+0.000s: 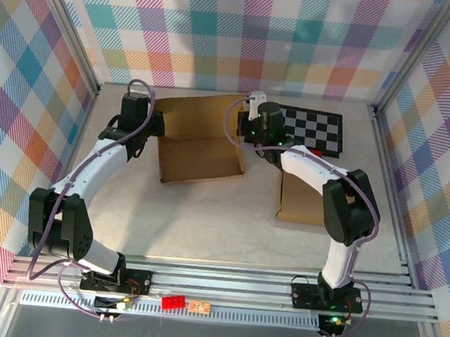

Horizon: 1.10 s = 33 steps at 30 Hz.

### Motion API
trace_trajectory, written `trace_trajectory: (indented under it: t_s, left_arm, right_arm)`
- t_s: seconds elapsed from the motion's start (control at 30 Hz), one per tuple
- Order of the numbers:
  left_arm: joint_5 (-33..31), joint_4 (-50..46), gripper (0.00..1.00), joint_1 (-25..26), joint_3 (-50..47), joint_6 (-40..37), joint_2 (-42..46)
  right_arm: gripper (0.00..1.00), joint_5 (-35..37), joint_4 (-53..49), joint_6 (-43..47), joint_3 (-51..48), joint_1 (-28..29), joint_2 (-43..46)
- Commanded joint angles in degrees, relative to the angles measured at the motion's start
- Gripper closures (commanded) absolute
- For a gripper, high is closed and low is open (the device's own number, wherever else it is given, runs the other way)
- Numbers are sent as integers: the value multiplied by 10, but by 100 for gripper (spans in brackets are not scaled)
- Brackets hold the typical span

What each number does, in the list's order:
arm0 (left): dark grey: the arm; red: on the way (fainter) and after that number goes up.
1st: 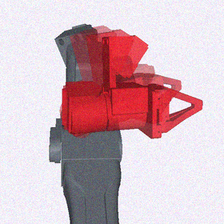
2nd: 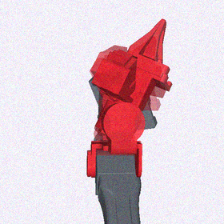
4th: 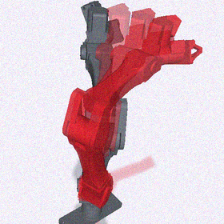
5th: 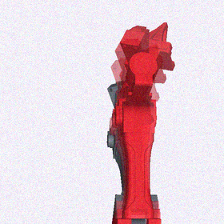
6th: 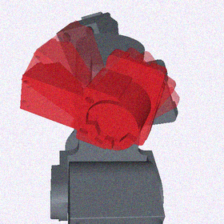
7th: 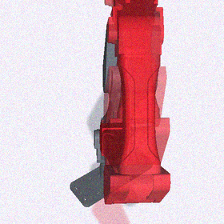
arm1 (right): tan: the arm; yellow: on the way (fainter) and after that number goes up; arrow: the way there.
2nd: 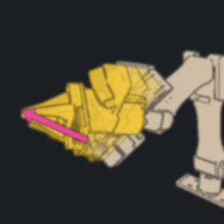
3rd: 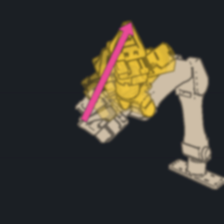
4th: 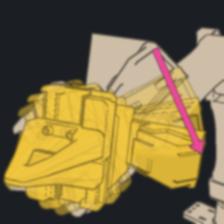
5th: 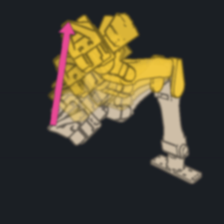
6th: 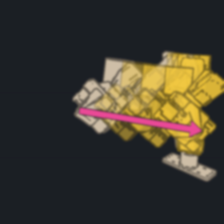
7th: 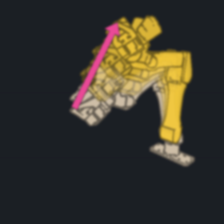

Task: Fold the paper box

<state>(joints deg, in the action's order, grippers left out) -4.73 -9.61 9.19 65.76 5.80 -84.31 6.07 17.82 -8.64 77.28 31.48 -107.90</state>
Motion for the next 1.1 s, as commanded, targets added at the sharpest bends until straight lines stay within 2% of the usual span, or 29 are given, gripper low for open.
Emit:
trace_trajectory:
  t_s: [0.0,0.27,0.4,0.7,0.77,1.0,1.07]
  left_arm:
    - [78,109,92,6,-32,8,2]
    - [117,181,92,6,-104,18,24]
    - [112,204,92,6,-132,18,39]
    - [127,266,91,6,-219,48,76]
    - [123,276,91,6,-239,56,87]
    - [123,289,91,8,-283,79,119]
    - [122,292,91,10,-295,86,128]
  right_arm:
    - [100,-24,112,-25,-12,20,-7]
    - [100,-40,160,-33,-71,30,-4]
    - [100,-38,174,-27,-98,32,1]
    - [100,-35,130,-13,-144,35,34]
    - [94,-28,111,-18,-147,36,40]
    - [87,-22,70,-46,-163,37,65]
    - [79,-24,55,-57,-164,37,69]
